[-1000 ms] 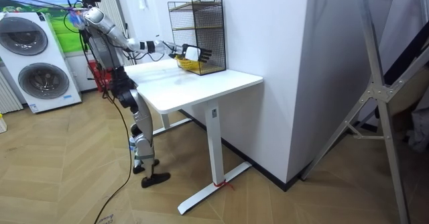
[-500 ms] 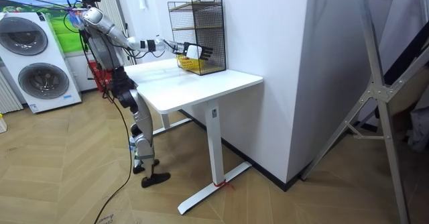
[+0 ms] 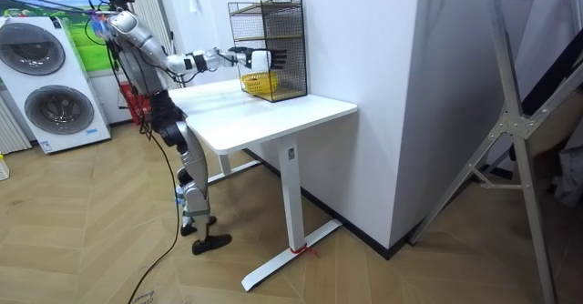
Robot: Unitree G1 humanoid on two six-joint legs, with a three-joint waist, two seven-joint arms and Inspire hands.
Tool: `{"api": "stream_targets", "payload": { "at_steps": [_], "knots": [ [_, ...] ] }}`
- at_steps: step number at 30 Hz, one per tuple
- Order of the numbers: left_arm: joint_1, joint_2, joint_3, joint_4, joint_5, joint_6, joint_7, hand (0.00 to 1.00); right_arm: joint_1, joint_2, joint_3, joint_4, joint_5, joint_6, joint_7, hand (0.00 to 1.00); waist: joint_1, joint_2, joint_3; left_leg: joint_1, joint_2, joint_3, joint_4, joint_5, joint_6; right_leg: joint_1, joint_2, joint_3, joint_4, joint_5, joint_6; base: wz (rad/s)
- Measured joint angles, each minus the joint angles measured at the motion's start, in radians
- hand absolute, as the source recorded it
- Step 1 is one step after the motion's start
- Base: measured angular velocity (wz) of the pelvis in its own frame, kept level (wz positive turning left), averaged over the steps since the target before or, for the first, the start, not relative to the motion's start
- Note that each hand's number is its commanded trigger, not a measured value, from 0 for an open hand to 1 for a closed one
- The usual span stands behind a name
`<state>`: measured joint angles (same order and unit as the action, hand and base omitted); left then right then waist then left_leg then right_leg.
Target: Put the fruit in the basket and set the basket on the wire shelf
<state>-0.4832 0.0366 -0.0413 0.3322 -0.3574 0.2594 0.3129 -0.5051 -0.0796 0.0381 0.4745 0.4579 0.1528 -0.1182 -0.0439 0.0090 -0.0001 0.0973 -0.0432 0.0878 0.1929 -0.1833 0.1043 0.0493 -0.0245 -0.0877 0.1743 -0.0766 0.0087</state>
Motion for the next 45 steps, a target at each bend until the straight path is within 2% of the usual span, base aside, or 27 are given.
{"api": "stream_targets", "payload": {
  "at_steps": [1,3,7,9,11,14,20,22,24,26,28,30,32,33,36,38,42,45],
  "knots": [
    [0.015,0.002,-0.009,-0.012,0.003,0.0,-0.001,0.0,0.015,-0.004,0.002,-0.009,0.0,0.001,0.002,0.0,0.0,0.0,-0.0001,0.001,0.0,0.0,0.0,0.0,0.0,0.001,0.0,0.0,0.0,0.0,0.0,0.0],
    [0.092,0.01,-0.022,-0.098,0.009,0.002,-0.02,0.0,0.086,-0.006,0.01,-0.09,-0.02,0.002,0.008,0.0,0.0,-0.001,-0.0003,-0.002,0.0,-0.001,0.001,0.0,0.0,-0.002,-0.001,-0.002,0.0,0.0,0.0,0.0],
    [0.16,0.011,-0.024,-0.212,0.04,0.002,-0.051,0.0,0.146,-0.005,0.01,-0.191,-0.046,0.002,0.014,0.0,-0.001,-0.001,-0.0004,0.0,0.0,-0.001,0.0,0.0,0.0,0.001,0.0,-0.001,-0.001,0.0,0.0,0.0],
    [0.192,0.012,-0.025,-0.261,0.057,-0.001,-0.075,0.0,0.18,-0.006,0.01,-0.245,-0.051,0.001,0.031,0.0,0.0,-0.002,-0.0038,0.003,0.0,0.0,-0.001,0.0,0.0,0.004,0.0,0.0,-0.001,0.0,0.0,0.0],
    [0.225,0.012,-0.034,-0.285,0.057,-0.004,-0.088,0.0,0.224,-0.006,0.012,-0.3,-0.059,0.001,0.038,0.0,0.003,-0.002,-0.0087,0.008,0.001,0.0,-0.006,0.0,-0.001,0.008,0.001,0.0,-0.001,0.0,0.0,0.0],
    [0.268,0.013,-0.05,-0.289,0.057,-0.007,-0.097,0.0,0.269,-0.006,0.021,-0.334,-0.086,0.0,0.055,0.0,0.003,-0.005,-0.0089,0.023,0.001,0.002,-0.012,0.0,-0.001,0.021,0.008,0.003,-0.003,0.0,0.0,-0.01],
    [0.37,0.023,-0.064,-0.331,0.054,-0.022,-0.154,0.0,0.381,-0.006,0.023,-0.409,-0.129,0.0,0.112,0.0,0.011,-0.032,-0.0073,0.018,0.001,0.002,-0.021,0.002,-0.004,0.016,0.009,0.005,-0.004,0.0,0.0,0.0],
    [0.402,0.024,-0.072,-0.356,0.055,-0.041,-0.169,0.0,0.405,-0.006,0.02,-0.439,-0.133,-0.002,0.119,0.0,0.013,-0.036,-0.0062,0.018,0.001,0.002,-0.022,0.002,-0.004,0.017,0.01,0.006,-0.006,0.0,0.0,0.0],
    [0.426,0.027,-0.083,-0.362,0.055,-0.078,-0.186,0.0,0.43,-0.005,0.022,-0.462,-0.144,-0.03,0.129,0.0,0.019,-0.041,-0.0006,0.018,0.001,0.003,-0.022,0.003,-0.004,0.015,0.011,0.006,-0.007,0.0,-0.001,0.0],
    [0.454,0.031,-0.095,-0.364,0.044,-0.106,-0.201,0.0,0.452,-0.004,0.029,-0.471,-0.145,-0.047,0.14,0.0,0.022,-0.04,-0.0005,0.016,0.002,0.003,-0.022,0.002,-0.004,0.015,0.01,0.006,-0.006,0.0,-0.001,0.0],
    [0.502,0.037,-0.1,-0.393,0.044,-0.118,-0.23,0.0,0.488,-0.004,0.03,-0.502,-0.145,-0.053,0.156,0.0,0.023,-0.04,-0.0012,0.011,0.002,0.003,-0.022,0.002,-0.004,0.009,0.01,0.005,-0.004,0.0,-0.001,0.0],
    [0.57,0.054,-0.11,-0.413,0.044,-0.15,-0.265,0.0,0.544,-0.009,0.033,-0.534,-0.145,-0.08,0.165,0.0,0.023,-0.039,-0.0013,0.004,0.002,0.003,-0.022,0.002,-0.004,0.004,0.01,0.003,-0.005,0.0,-0.001,0.0],
    [0.616,0.075,-0.113,-0.414,0.045,-0.157,-0.282,0.0,0.589,-0.011,0.04,-0.538,-0.16,-0.099,0.165,0.0,0.02,-0.037,-0.0007,0.0,0.003,0.003,-0.021,0.002,-0.004,0.001,0.011,0.004,-0.004,0.001,-0.001,0.0],
    [0.651,0.09,-0.116,-0.421,0.046,-0.157,-0.289,0.0,0.619,-0.013,0.041,-0.542,-0.175,-0.099,0.166,0.0,0.021,-0.032,0.0004,-0.001,0.002,0.003,-0.021,0.001,-0.004,0.0,0.011,0.006,-0.004,0.001,-0.001,0.0],
    [0.72,0.112,-0.116,-0.441,0.046,-0.157,-0.316,0.0,0.654,-0.034,0.04,-0.547,-0.189,-0.099,0.165,0.0,0.021,-0.019,-0.0009,-0.004,0.002,0.003,-0.022,-0.004,-0.009,-0.006,0.011,0.01,-0.003,0.001,-0.001,-0.04],
    [0.745,0.12,-0.117,-0.466,0.046,-0.163,-0.336,0.0,0.674,-0.052,0.04,-0.587,-0.195,-0.103,0.167,0.0,0.021,-0.013,-0.0024,-0.008,0.002,0.003,-0.023,-0.001,-0.004,-0.012,0.012,0.015,-0.002,0.001,-0.002,-0.02],
    [0.785,0.122,-0.096,-0.491,0.045,-0.229,-0.369,0.0,0.722,-0.069,0.03,-0.657,-0.2,-0.148,0.206,0.0,0.023,-0.013,-0.0012,-0.014,0.004,0.003,-0.023,0.0,-0.006,-0.016,0.015,0.018,-0.003,0.001,-0.002,0.01],
    [0.809,0.122,-0.074,-0.492,0.039,-0.257,-0.365,0.0,0.76,-0.07,0.025,-0.679,-0.199,-0.169,0.208,0.0,0.024,-0.013,-0.0018,-0.013,0.004,0.003,-0.023,-0.001,-0.007,-0.016,0.015,0.02,-0.002,0.001,-0.002,0.0]
  ]
}}
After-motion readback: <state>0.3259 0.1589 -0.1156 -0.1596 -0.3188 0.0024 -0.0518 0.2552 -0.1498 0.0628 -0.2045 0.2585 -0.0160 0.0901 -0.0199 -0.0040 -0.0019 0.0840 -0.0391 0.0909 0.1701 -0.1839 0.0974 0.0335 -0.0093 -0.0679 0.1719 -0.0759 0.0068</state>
